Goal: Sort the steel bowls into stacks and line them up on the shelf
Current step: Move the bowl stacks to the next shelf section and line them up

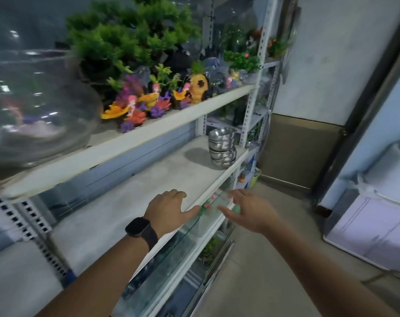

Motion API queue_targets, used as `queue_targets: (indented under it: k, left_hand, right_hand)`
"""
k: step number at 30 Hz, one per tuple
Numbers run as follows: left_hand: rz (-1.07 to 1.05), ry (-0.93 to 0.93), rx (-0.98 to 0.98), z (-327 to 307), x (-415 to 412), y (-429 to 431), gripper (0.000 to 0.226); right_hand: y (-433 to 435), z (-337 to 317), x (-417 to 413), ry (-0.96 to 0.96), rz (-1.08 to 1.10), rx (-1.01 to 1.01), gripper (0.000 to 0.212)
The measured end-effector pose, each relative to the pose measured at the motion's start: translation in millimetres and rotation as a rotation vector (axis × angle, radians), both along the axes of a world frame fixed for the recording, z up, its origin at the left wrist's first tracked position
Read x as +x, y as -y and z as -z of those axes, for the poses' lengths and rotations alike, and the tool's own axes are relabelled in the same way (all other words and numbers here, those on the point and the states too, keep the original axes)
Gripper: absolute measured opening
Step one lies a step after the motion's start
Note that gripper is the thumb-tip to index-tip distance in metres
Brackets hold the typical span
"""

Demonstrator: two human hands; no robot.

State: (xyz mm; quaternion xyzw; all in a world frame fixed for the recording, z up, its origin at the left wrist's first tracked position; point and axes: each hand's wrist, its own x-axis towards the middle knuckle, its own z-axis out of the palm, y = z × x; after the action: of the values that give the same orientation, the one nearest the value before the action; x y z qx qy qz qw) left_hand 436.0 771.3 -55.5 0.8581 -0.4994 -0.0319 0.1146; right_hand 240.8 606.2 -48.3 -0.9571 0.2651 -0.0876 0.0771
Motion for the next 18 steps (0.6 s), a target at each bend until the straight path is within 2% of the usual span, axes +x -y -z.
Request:
queue_targets:
  k: [2, 6, 10, 18]
  left_hand:
    - [0.02, -0.01, 0.004, 3, 8, 30, 0.072]
    - [0.044, -0.056, -0.011, 6, 27, 86, 0.098]
    - [0.055, -0.078, -0.023, 10, 51, 137, 0.075]
    - [0.037, -0.077, 0.022, 18, 79, 209, 0.08]
  right_hand:
    - [23, 0, 4, -0.026, 0.025, 0.007, 0.074]
    - [72, 1, 19, -0.045, 0.075, -0.004, 0.066]
    - [121, 1, 39, -0.073, 0.108, -0.006, 0.069]
    - [208, 10, 67, -0.059, 0.095, -0.019, 0.08]
